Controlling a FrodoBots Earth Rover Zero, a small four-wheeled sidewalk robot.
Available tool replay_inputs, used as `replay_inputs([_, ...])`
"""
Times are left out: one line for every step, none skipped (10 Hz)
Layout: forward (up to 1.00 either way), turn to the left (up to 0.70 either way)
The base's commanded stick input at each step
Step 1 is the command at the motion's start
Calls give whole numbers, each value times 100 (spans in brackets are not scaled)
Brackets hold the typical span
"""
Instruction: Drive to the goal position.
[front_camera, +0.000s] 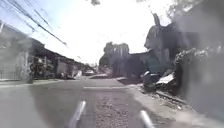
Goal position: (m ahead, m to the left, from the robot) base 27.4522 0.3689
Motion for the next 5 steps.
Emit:
replay_inputs([85, 0])
replay_inputs([85, 0])
replay_inputs([85, 0])
replay_inputs([85, 0])
replay_inputs([85, 0])
